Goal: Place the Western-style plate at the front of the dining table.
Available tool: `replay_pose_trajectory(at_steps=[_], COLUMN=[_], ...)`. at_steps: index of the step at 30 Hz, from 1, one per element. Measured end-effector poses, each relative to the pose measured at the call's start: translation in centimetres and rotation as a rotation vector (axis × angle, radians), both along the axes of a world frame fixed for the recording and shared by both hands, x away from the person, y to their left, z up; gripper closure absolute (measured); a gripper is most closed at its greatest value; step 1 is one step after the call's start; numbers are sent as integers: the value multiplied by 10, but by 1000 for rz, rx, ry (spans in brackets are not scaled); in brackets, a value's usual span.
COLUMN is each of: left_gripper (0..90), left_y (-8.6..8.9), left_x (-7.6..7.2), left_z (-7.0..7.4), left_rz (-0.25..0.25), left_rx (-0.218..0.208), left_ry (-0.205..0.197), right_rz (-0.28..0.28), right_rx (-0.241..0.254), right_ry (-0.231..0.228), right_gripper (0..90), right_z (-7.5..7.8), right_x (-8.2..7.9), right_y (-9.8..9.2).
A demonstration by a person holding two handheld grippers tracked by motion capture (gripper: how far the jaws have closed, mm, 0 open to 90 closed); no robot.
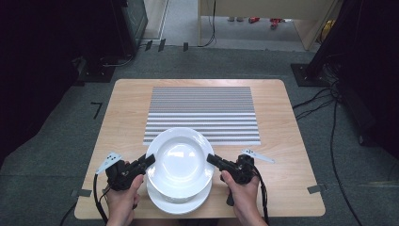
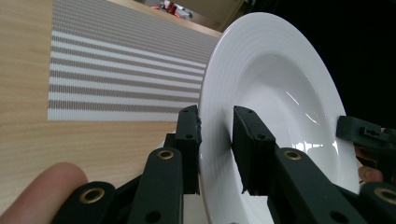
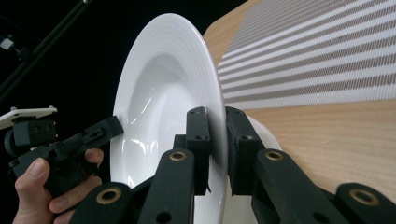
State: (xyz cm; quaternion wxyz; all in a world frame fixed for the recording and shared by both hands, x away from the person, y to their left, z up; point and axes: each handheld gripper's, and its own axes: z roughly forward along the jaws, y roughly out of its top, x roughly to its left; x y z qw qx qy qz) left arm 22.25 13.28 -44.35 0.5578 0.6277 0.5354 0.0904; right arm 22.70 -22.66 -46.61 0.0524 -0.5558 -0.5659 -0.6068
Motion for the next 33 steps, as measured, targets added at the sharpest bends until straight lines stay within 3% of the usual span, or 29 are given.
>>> replay_pose_trajectory(at_steps=[8, 16, 27, 33], left_gripper=[744, 741, 735, 728], left_y=[-5, -11, -21, -24], left_x=[21, 45, 80, 98], left_z=[16, 14, 16, 12], left_rz=[-20, -33, -35, -40], left_rx=[-11, -37, -11, -19], left_ry=[-21, 10, 36, 64], right_rz=[-8, -24, -40, -51], right_rx=[13, 9, 38, 38], right_ry=[-10, -6, 35, 42], right_gripper=[823, 830, 833, 840], right_z=[13, 22, 21, 20], right_x=[20, 41, 76, 88], right_y=[-8, -15, -24, -27])
